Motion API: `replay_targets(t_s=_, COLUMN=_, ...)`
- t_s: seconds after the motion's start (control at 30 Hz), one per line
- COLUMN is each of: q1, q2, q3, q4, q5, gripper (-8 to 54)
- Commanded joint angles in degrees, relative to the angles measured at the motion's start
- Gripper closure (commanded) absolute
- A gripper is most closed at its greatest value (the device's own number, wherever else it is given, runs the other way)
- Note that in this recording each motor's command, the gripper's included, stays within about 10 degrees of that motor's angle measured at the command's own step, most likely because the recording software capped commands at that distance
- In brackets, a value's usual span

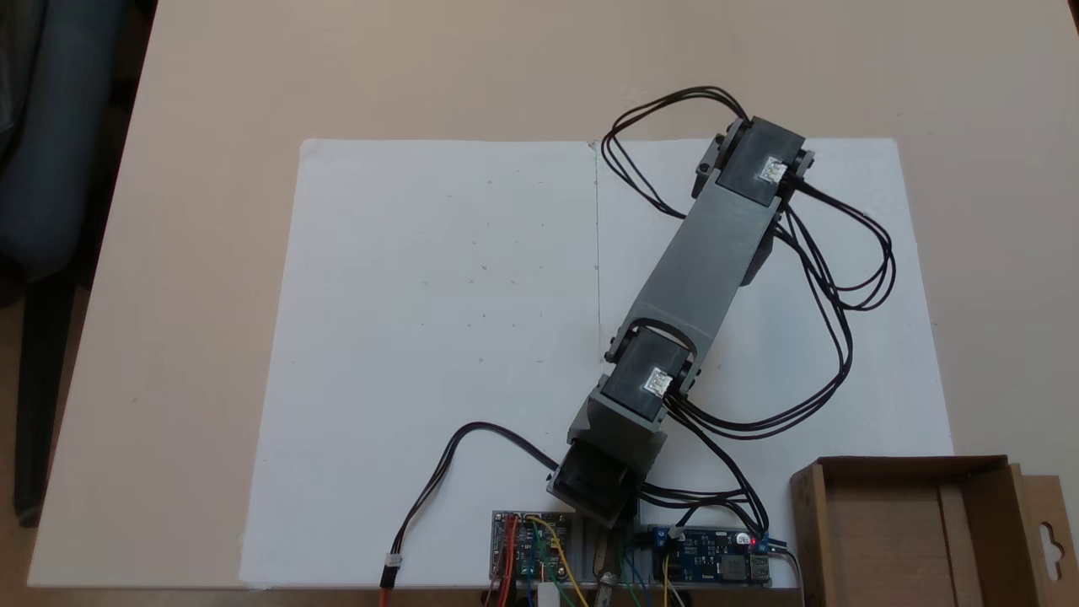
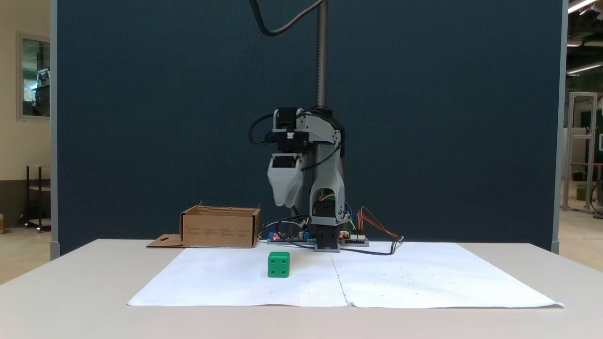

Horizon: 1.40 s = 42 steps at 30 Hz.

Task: Grasp a green dice and put it in the bin.

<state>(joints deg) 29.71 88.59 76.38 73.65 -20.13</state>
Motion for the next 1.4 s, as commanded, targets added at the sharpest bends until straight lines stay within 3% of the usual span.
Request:
replay_targets(t_s=0.0, q1=0.8, q2=0.0, q3=-2.5, q4=2.6, q5=-5.6, gripper=-2.6)
replay_targets(t_s=0.4, q1=0.5, q2=-1.1, q3=-2.4, q4=3.1, q5=-6.6, gripper=-6.4)
replay_targets(t_s=0.67, q1=0.5, q2=-1.7, q3=-2.4, q4=4.3, q5=-13.1, gripper=-6.9)
replay_targets(t_s=1.37, q1=0.7, q2=-6.3, q3=-2.5, q4=0.5, q5=-12.1, gripper=-6.6)
